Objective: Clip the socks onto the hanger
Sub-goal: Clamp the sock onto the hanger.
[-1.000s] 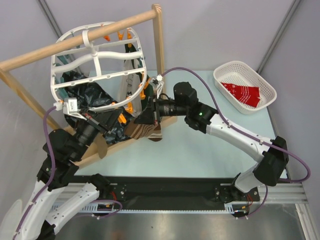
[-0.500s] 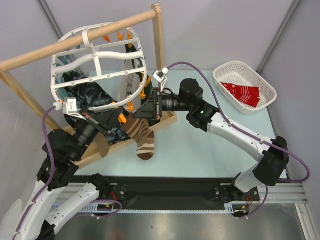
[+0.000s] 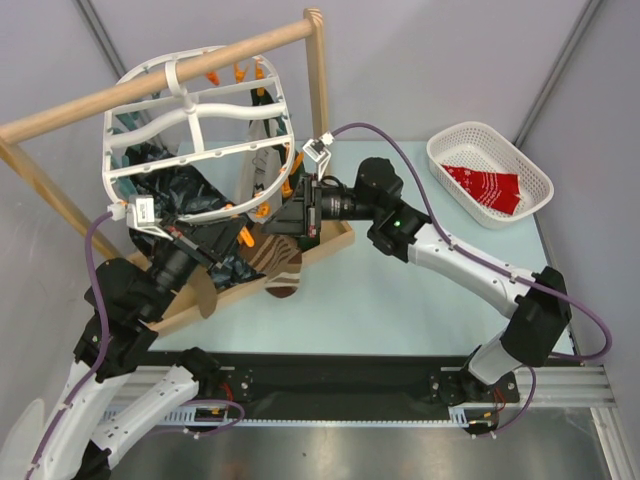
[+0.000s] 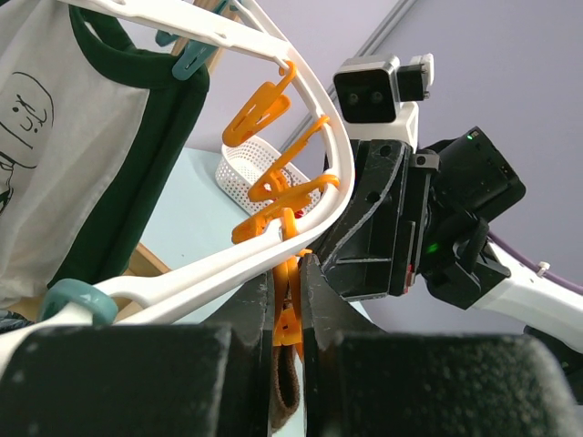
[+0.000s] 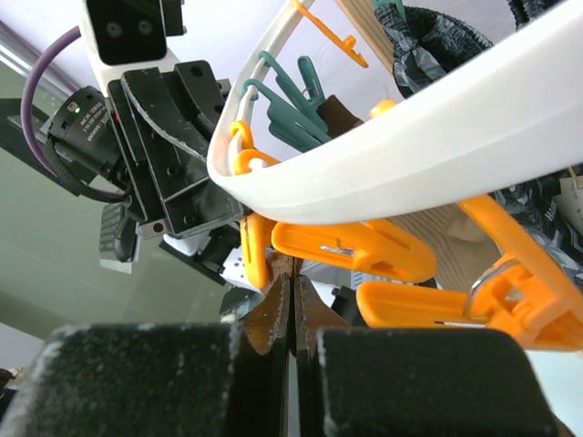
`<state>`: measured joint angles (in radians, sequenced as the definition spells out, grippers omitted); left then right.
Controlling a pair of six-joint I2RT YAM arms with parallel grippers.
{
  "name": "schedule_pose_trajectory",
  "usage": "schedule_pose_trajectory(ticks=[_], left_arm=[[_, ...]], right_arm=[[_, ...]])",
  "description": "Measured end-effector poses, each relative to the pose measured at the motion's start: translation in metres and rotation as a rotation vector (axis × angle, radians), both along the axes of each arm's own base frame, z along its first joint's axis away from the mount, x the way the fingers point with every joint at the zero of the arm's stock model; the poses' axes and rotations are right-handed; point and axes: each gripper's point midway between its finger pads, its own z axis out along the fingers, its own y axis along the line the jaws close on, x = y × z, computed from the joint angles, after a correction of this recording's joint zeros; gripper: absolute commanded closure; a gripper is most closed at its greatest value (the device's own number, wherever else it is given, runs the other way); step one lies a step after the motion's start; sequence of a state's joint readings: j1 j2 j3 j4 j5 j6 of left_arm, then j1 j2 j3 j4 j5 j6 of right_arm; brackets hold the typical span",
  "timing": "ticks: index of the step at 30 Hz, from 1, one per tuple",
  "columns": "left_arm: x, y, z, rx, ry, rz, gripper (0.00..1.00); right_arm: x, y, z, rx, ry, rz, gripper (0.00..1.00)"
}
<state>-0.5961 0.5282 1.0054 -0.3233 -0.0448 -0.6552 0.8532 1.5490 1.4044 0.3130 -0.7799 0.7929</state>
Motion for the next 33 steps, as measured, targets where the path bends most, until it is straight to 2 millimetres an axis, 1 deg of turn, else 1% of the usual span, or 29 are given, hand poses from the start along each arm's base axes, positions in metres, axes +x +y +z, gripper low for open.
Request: schedule_pose_trajectory(ticks=[5, 11, 15, 16, 17, 19, 20, 22, 23, 25, 28, 29, 31, 32, 33], left_arm=[[0.0, 0.0, 0.0, 0.0, 0.0, 0.0, 1.0], [0.0, 0.0, 0.0, -0.001, 0.0, 0.0, 1.0], [0.0, 0.0, 0.0, 0.0, 0.001, 0.0, 0.99], [0.0, 0.0, 0.0, 0.0, 0.001, 0.0, 0.97], [0.0, 0.0, -0.001, 0.0, 0.003, 0.0, 0.89], [0.0, 0.0, -0.001, 0.001, 0.004, 0.0, 0.81], [0.0, 0.0, -0.001, 0.001, 0.005, 0.001, 0.75], [0.0, 0.001, -0.001, 0.0, 0.007, 0.005, 0.69], [0.0, 0.002, -0.002, 0.0, 0.008, 0.009, 0.64], [0.0, 0.005, -0.003, 0.003, 0.012, 0.024, 0.59], [-0.001, 0.006, -0.005, 0.006, 0.017, 0.026, 0.49], [-0.002, 0.006, -0.006, 0.006, 0.02, 0.023, 0.43], [-0.002, 0.006, -0.007, 0.007, 0.024, 0.021, 0.37], [-0.002, 0.006, -0.007, 0.005, 0.026, 0.02, 0.32], [-0.002, 0.006, -0.007, 0.006, 0.027, 0.02, 0.3]], right_arm=[[-0.001, 0.002, 0.002, 0.014, 0.023, 0.017, 1.0], [-0.005, 0.001, 0.015, 0.065, 0.027, 0.035, 1.0], [-0.007, 0.002, 0.017, 0.078, 0.036, 0.046, 1.0], [-0.007, 0.003, 0.016, 0.079, 0.038, 0.048, 1.0], [-0.007, 0.004, 0.016, 0.081, 0.041, 0.051, 1.0], [-0.006, 0.006, 0.014, 0.081, 0.046, 0.053, 1.0], [-0.006, 0.007, 0.012, 0.08, 0.05, 0.054, 1.0], [-0.004, 0.009, 0.01, 0.08, 0.06, 0.055, 1.0], [-0.003, 0.011, 0.009, 0.081, 0.065, 0.057, 1.0], [-0.002, 0.012, 0.008, 0.087, 0.067, 0.057, 1.0], [-0.002, 0.013, 0.01, 0.097, 0.072, 0.061, 1.0], [-0.002, 0.013, 0.01, 0.1, 0.072, 0.063, 1.0], [-0.003, 0.014, 0.009, 0.098, 0.079, 0.067, 1.0], [-0.003, 0.014, 0.009, 0.098, 0.082, 0.068, 1.0], [-0.003, 0.015, 0.009, 0.097, 0.084, 0.068, 1.0]])
